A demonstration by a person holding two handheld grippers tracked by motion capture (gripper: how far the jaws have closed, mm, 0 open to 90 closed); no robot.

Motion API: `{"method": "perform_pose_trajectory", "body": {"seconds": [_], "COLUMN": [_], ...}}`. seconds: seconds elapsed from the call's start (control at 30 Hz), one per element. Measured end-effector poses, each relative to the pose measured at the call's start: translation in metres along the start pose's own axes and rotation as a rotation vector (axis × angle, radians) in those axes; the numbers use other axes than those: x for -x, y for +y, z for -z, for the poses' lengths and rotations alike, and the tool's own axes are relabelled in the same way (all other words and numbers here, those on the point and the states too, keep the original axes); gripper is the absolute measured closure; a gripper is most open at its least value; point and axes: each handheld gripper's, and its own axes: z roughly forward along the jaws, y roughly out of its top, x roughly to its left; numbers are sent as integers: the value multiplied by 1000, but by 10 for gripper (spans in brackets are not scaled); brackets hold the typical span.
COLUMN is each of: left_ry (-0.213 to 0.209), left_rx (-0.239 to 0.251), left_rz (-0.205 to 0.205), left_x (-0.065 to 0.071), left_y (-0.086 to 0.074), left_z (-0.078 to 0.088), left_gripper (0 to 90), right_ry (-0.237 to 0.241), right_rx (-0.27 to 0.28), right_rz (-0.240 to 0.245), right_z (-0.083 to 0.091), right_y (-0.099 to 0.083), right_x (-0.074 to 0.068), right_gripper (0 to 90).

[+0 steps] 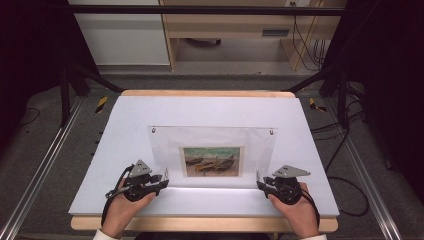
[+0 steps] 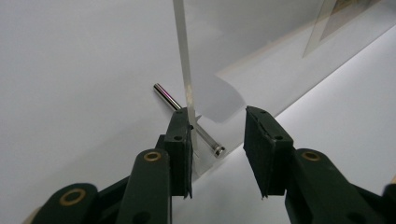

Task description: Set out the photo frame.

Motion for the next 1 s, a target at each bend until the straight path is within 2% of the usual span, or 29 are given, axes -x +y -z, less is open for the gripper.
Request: {"method": "perform_pose_trajectory", "body": {"seconds": [0.4,0.53,0.67,0.8,0.83,0.87,0.97,1.0], "left_ry": [-2,-14,-18,-3,10,16,22,33], "left_rx": [1,2,11,17,22,23,56,73], "left_rz": [1,5,8,9,1,-1,7,-1], "left_x": [0,-1,0,2,2,2,2,2], "left_y": [0,0,0,1,2,3,5,6], "left_z": [0,-1,-2,-5,-5,-5,-4,-3], "left_gripper": [620,614,580,453,397,349,248,197], "right_ry": [-1,3,3,2,-2,-7,-26,-48], "right_rx": [5,11,13,26,32,43,64,95], "right_rz": [3,7,5,12,7,21,32,53], "right_z": [0,0,0,-2,-2,-2,-3,-3], "right_y": [0,0,1,2,3,3,6,7], "right_x": [0,1,-1,-2,-3,-3,-4,-5], "right_gripper": [651,638,607,510,450,400,282,200]}}
